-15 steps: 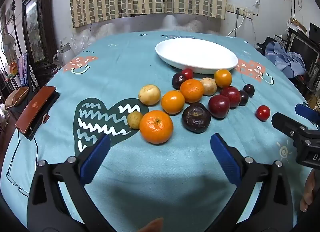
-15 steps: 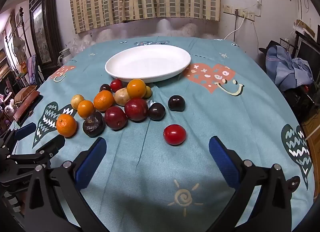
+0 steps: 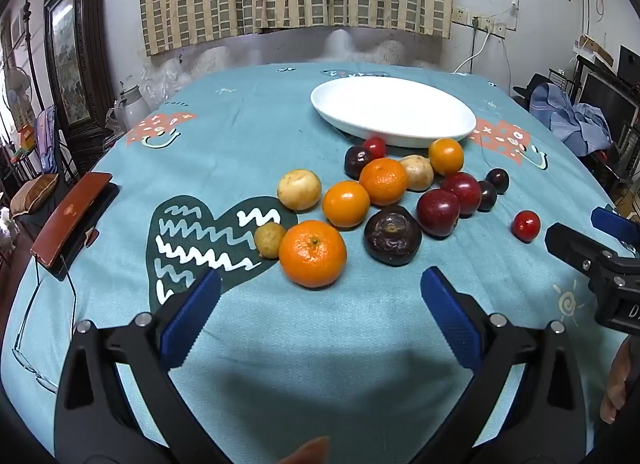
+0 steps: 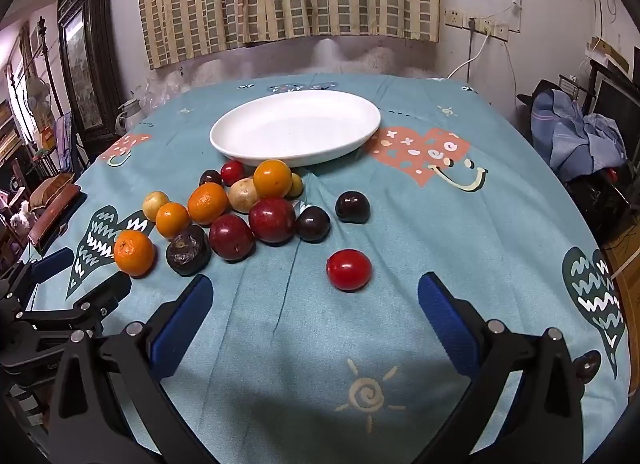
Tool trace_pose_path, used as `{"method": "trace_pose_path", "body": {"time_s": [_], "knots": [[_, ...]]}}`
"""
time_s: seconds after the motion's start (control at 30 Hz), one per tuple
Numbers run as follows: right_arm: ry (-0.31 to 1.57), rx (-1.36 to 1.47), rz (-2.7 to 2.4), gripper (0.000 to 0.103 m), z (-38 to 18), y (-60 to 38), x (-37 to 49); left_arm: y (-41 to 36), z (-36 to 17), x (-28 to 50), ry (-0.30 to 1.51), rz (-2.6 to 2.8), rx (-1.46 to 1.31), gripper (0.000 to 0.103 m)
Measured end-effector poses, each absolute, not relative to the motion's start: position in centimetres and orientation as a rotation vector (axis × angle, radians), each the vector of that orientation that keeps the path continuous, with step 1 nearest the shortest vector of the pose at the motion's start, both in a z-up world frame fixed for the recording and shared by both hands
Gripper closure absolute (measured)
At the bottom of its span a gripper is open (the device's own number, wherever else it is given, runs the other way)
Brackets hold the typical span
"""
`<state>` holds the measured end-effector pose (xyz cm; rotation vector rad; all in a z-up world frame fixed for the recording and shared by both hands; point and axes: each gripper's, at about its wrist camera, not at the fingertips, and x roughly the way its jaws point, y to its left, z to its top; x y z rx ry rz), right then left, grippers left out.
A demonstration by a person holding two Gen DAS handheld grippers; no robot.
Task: Organize fruits
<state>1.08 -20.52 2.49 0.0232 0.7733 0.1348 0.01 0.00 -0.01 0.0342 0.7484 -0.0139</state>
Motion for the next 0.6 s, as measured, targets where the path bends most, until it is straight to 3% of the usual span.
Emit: {"method": "trace_pose_path", "body": {"time_s": [0.6], "knots": [[0.773,0.027,0.136,0.001,2.52,-20.56,1.08,-0.43,-0.3,-0.06,0.753,-0.016,0.038,0.002]]}}
